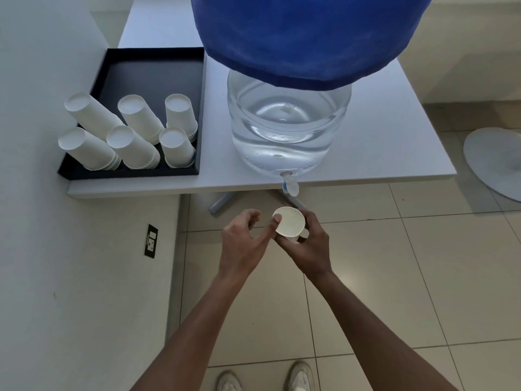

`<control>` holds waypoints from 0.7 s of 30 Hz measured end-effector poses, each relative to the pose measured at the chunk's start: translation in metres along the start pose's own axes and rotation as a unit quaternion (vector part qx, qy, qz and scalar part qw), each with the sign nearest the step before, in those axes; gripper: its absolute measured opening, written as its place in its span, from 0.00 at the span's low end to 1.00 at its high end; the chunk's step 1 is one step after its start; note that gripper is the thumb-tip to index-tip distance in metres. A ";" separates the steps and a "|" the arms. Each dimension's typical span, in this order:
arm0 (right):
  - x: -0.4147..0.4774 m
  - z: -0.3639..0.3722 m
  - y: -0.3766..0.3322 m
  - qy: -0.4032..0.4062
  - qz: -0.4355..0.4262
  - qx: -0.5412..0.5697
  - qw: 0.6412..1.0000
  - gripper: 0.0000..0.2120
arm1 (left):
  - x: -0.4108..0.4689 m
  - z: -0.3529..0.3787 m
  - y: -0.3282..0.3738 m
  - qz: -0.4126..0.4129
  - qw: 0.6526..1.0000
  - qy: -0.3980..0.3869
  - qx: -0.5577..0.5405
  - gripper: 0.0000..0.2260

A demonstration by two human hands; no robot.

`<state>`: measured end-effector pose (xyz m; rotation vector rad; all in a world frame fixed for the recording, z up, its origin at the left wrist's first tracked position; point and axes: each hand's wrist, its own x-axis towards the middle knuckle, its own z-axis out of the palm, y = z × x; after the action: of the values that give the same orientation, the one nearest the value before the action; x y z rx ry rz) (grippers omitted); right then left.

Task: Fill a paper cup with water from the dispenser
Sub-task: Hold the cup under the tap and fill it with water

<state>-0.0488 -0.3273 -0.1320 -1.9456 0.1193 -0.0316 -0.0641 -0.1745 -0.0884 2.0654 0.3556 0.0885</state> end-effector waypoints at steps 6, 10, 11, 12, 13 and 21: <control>0.008 0.009 0.008 0.017 0.021 0.003 1.000 0.29 | 0.009 0.000 -0.003 0.027 0.999 0.018 -0.014 0.19; 0.021 0.014 -0.002 0.034 0.010 0.003 0.999 0.27 | 0.021 0.000 0.002 0.084 0.995 0.043 0.025 0.18; 0.025 0.015 -0.004 0.038 0.008 0.005 0.999 0.26 | 0.024 0.000 0.004 0.101 0.993 0.047 0.044 0.19; 0.029 0.016 -0.007 0.040 0.009 0.008 0.999 0.25 | 0.027 0.000 0.007 0.116 0.990 0.047 0.058 0.19; 0.033 0.017 -0.008 0.040 0.013 0.012 0.999 0.25 | 0.029 0.000 0.010 0.132 0.988 0.042 0.066 0.20; 0.051 0.022 -0.013 0.037 0.020 0.025 0.999 0.27 | 0.044 0.008 0.038 0.252 0.964 0.015 0.085 0.26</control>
<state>0.0041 -0.3076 -0.1301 -1.8915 0.2040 -0.0786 -0.0122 -0.1859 -0.0637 2.2834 -0.1589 0.4097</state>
